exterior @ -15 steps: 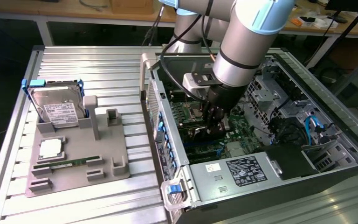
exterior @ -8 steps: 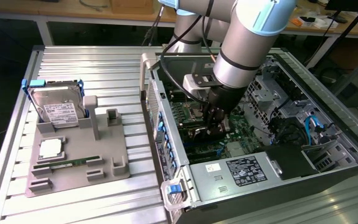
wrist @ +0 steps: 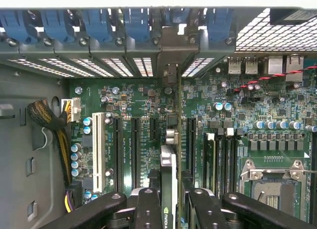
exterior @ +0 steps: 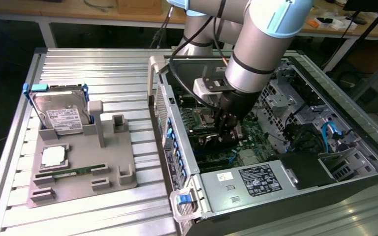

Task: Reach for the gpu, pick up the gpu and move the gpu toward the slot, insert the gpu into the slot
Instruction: 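Insert the gpu into the slot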

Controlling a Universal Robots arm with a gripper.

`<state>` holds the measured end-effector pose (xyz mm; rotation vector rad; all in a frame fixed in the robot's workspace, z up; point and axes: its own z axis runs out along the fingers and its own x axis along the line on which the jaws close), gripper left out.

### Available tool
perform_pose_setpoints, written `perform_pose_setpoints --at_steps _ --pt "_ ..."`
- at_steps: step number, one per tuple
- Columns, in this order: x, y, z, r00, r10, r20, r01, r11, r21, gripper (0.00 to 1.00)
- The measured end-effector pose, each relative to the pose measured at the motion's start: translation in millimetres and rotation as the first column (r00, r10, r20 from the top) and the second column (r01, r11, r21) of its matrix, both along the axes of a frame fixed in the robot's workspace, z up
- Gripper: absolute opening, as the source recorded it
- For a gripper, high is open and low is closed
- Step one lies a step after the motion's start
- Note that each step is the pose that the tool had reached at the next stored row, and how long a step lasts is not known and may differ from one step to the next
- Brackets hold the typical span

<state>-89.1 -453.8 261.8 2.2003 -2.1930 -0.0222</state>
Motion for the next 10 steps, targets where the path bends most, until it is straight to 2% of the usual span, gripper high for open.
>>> perform_pose_setpoints --at_steps 10 --pt "0.0 0.0 -2.4 1.0 0.0 0.0 0.0 1.0 0.0 0.27"
